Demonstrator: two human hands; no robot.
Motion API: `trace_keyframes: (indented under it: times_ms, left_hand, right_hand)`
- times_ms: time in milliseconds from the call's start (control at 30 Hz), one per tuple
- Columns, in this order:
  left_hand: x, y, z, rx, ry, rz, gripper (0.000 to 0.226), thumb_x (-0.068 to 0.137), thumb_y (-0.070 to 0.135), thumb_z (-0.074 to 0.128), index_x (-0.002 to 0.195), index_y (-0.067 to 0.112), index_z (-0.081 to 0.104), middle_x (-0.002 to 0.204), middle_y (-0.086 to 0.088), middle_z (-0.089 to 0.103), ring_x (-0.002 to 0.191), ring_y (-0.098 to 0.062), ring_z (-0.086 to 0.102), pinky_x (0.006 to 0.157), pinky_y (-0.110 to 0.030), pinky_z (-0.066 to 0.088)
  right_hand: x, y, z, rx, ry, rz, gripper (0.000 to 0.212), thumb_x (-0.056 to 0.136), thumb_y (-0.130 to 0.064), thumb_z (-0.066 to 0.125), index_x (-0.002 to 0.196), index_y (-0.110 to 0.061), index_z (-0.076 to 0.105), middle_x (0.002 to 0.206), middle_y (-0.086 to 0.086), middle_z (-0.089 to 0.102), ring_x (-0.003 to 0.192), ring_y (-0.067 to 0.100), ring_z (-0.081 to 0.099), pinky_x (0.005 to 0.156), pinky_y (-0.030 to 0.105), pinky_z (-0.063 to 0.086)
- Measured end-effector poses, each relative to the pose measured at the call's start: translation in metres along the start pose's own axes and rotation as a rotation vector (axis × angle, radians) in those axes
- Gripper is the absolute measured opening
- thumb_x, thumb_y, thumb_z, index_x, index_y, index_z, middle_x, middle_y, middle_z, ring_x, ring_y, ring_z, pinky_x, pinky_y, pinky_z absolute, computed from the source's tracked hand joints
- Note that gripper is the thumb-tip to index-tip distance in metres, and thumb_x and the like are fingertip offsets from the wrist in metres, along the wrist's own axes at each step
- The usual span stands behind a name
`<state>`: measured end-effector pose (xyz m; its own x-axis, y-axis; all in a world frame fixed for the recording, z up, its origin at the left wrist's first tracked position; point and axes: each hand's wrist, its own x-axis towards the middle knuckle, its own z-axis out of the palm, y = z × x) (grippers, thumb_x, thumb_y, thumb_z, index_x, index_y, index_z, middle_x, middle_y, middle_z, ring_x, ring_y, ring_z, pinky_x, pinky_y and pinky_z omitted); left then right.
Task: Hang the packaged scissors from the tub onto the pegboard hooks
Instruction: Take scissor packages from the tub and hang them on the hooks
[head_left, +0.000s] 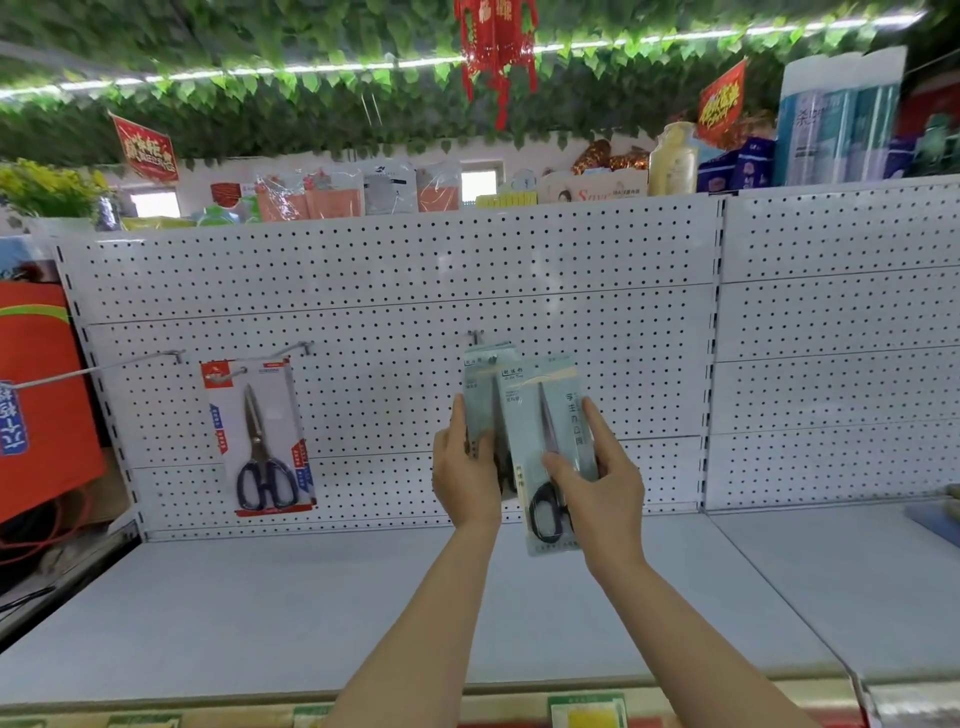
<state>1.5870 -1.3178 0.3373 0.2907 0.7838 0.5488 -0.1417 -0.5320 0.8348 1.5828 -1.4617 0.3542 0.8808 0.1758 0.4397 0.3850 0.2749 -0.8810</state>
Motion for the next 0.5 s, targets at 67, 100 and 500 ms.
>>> trace_keyframes:
  times_ms: [67,100,500]
  left_hand:
    - [0.002,-0.006,-0.005,-0.023,-0.020,0.011,0.060,0.091,0.019,0.066,0.142,0.042,0.045,0.103,0.010,0.058,0.087,-0.007,0.061,0.073,-0.031,0.055]
    - [0.004,-0.008,-0.008,-0.047,-0.034,0.021,0.059,0.091,0.019,0.067,0.142,0.041,0.045,0.106,0.010,0.058,0.092,-0.004,0.061,0.077,-0.031,0.056]
    - [0.050,0.056,-0.029,0.180,-0.232,0.261,0.070,0.081,0.042,0.072,0.144,0.040,0.040,0.131,0.018,0.037,0.101,-0.001,0.050,0.079,-0.030,0.054]
  right_hand:
    - [0.004,0.003,0.009,0.001,-0.007,-0.003,0.070,0.079,-0.014,0.074,0.136,-0.046,0.048,0.131,-0.014,0.060,0.112,0.005,0.062,0.093,0.036,0.055]
    - [0.006,0.004,0.014,0.001,-0.011,-0.004,0.070,0.079,-0.015,0.074,0.136,-0.047,0.048,0.130,-0.014,0.061,0.111,0.006,0.062,0.092,0.036,0.055]
    - [0.026,0.021,0.063,0.100,0.001,0.028,0.069,0.079,-0.016,0.074,0.136,-0.044,0.050,0.123,-0.018,0.064,0.108,-0.001,0.062,0.090,0.035,0.056]
